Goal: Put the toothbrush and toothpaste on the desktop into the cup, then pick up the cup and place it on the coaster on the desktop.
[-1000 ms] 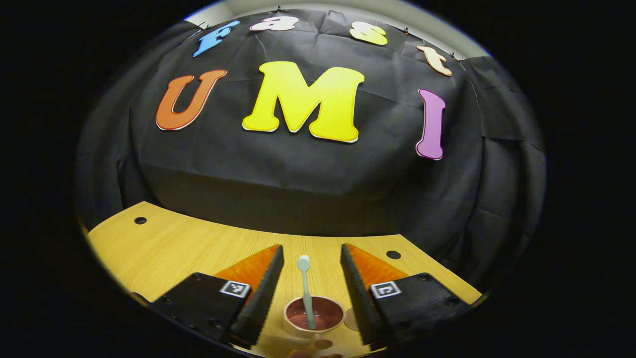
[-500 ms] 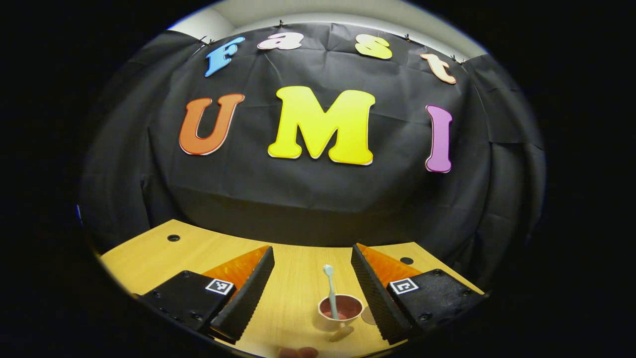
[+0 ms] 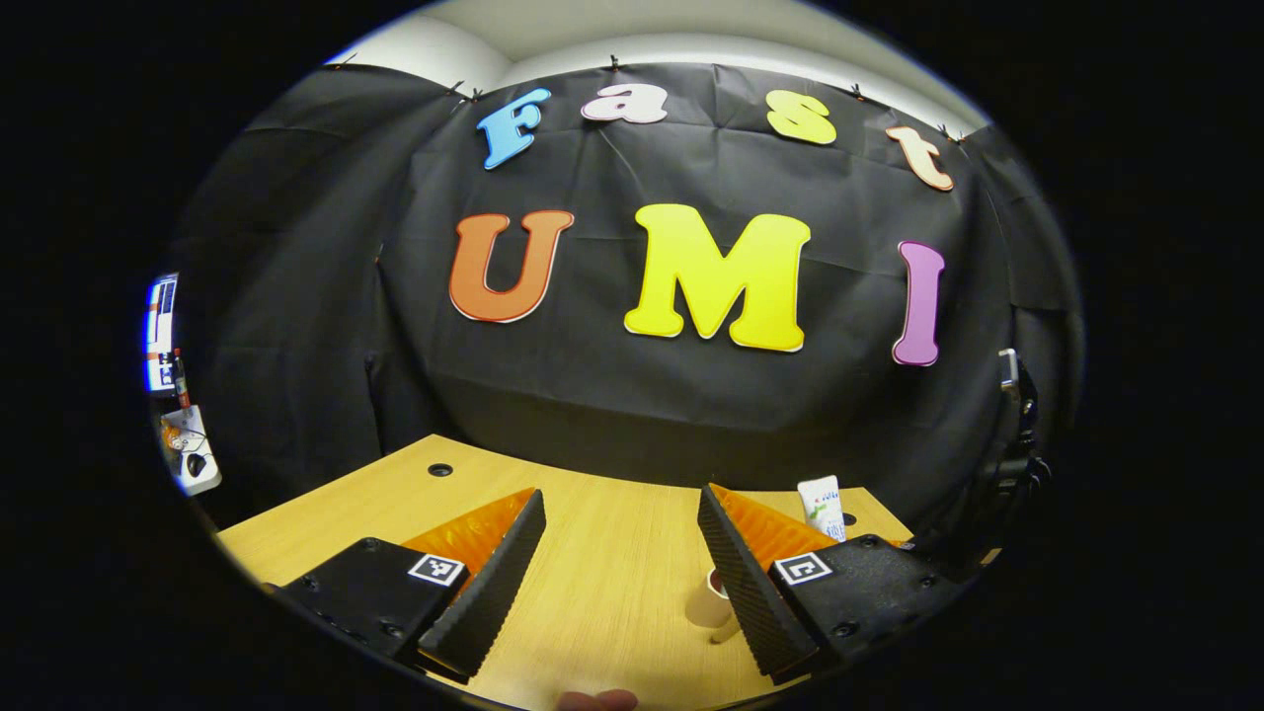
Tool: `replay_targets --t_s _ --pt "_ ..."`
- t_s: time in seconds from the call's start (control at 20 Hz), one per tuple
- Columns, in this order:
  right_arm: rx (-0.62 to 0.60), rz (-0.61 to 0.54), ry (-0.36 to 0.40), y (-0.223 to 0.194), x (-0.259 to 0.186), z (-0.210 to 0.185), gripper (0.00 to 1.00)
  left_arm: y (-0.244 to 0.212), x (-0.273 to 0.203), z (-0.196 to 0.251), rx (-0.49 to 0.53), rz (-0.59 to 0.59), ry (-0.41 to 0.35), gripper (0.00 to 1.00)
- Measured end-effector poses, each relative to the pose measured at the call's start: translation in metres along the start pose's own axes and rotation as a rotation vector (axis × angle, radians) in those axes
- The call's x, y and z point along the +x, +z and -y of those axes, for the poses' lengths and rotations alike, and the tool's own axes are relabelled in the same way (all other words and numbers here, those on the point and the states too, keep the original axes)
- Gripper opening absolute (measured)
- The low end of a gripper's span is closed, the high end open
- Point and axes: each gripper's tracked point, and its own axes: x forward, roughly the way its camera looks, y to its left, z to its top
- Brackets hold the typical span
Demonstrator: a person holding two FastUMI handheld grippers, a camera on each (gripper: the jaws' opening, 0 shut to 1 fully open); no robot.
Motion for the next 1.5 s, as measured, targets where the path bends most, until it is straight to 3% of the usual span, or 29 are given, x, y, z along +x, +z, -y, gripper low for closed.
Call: replay_targets --t_s 0.2,0.7,0.8,0.95,1.1,1.15,1.5 --pt "-0.016 0.101 0.030 0.006 0.034 -0.014 0.20 0.000 -0.009 -0.022 -0.009 -0.012 0.066 1.00" --pt "-0.001 0.090 0.015 -0.027 0.058 -0.010 0.24 -0.007 -0.015 -0.036 -0.014 -0.039 0.109 0.98" --pt "-0.010 0.071 0.019 -0.032 0.056 -0.012 0.33 -0.010 -0.013 -0.036 -0.022 -0.048 0.108 0.98" --pt "-0.004 0.086 0.036 -0.025 0.044 -0.013 0.38 -0.010 -0.013 -0.033 -0.031 -0.050 0.100 0.98" --pt "0.009 0.089 0.023 -0.019 0.030 -0.010 0.75 -0.006 -0.011 -0.026 -0.029 -0.041 0.082 0.98" --pt "0.012 0.088 0.020 -0.016 0.025 -0.009 0.80 -0.007 -0.011 -0.025 -0.031 -0.041 0.076 0.98" --pt "0.005 0.076 -0.024 -0.002 -0.029 0.006 0.94 -0.010 -0.012 -0.004 -0.052 -0.061 0.020 0.98"
